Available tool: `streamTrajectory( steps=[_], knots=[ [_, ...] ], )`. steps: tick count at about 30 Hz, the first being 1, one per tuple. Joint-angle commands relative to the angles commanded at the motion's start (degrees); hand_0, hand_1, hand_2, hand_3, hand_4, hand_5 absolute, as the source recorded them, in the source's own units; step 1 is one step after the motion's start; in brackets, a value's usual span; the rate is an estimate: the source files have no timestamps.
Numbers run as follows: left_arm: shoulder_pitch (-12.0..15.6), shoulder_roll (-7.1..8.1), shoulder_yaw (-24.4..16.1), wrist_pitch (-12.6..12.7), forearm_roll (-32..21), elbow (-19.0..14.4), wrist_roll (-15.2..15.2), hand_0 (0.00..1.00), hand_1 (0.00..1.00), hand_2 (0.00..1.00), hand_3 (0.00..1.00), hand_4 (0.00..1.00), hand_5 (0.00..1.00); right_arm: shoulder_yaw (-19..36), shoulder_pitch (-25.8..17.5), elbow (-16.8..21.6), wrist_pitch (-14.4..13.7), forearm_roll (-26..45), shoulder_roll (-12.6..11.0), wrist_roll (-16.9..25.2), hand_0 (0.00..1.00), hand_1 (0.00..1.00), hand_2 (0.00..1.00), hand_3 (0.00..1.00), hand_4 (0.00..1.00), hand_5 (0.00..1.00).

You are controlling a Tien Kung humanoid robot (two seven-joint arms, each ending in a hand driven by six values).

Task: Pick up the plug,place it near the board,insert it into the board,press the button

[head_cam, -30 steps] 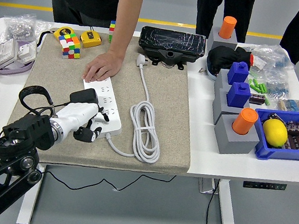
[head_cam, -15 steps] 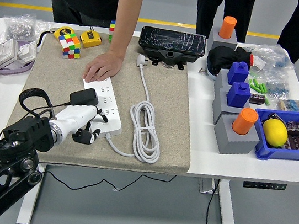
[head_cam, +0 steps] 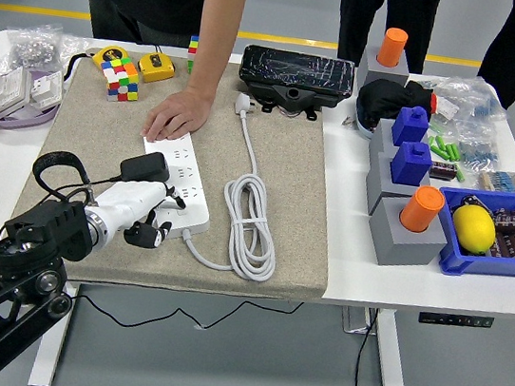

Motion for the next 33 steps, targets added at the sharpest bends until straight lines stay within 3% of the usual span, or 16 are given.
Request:
streamTrajectory(
  steps=[13,33],
  knots=[
    [-0.28,-0.03,-0.05,-1.0,-0.44,-0.21,0.46,0.149,0.002,0.119,0.709,0.464,0.002,0.22,0.18,0.0,-0.04,-0.1,-0.05,-0.01,0.798,0.753,0.746,0.81,0.998,0.998],
    [0.0,-0.14,0.17,-0.55,-0.26,0.19,0.16,0.149,0.002,0.117,0.688,0.462,0.002,0.2,-0.02,0.0,-0.11,-0.06,0.07,0.07,0.798,0.753,0.746,0.81,0.998,0.998]
  ],
)
